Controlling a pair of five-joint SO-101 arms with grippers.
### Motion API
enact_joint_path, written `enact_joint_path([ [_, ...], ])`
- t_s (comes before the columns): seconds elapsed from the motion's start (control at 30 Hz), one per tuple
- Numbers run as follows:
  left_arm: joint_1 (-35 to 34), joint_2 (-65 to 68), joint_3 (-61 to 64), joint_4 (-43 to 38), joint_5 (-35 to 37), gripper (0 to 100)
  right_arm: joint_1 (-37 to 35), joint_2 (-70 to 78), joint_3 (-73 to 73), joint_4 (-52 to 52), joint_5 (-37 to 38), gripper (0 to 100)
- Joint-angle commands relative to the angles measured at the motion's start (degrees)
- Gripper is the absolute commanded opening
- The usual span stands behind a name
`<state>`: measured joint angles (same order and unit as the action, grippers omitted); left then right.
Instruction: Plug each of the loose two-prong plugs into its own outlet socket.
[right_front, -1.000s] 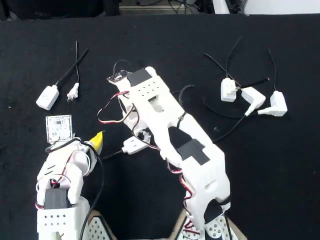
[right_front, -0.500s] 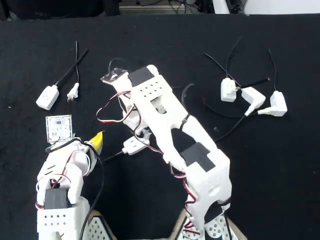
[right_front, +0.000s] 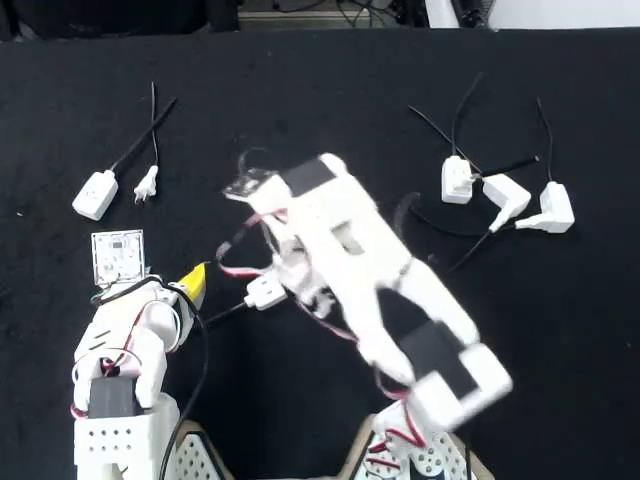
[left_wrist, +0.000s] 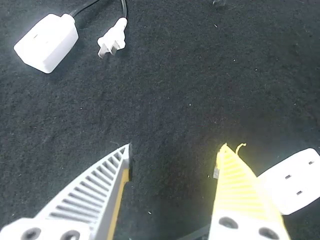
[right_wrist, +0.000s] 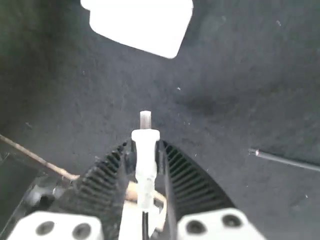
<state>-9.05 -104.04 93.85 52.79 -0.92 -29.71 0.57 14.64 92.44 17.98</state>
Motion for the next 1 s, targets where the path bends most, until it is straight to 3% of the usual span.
enact_joint_path([
  [0.0, -0.6, -0.4, -1.0, -0.4, 0.1, 27, 1.1, -17.5, 15.4, -12.0, 3.0, 1.1],
  [0.2, -0.6, -0.4, -0.9, -0.5, 0.1, 27, 7.2, -37.2, 44.9, -36.0, 6.2, 1.1],
  [0.37, -0.6, -0.4, -0.9, -0.5, 0.1, 27, 13.9, -41.0, 58.1, -52.4, 9.9, 1.1],
  [0.57, -0.6, -0.4, -0.9, -0.5, 0.1, 27, 14.3, -34.8, 57.1, -47.2, 10.5, 1.1],
  [0.8, -0.6, -0.4, -0.8, -0.5, 0.1, 27, 14.9, -23.9, 46.4, -34.5, 10.5, 3.8],
  [0.97, -0.6, -0.4, -0.8, -0.5, 0.1, 27, 14.9, -23.3, 45.1, -33.6, 10.5, 4.2],
])
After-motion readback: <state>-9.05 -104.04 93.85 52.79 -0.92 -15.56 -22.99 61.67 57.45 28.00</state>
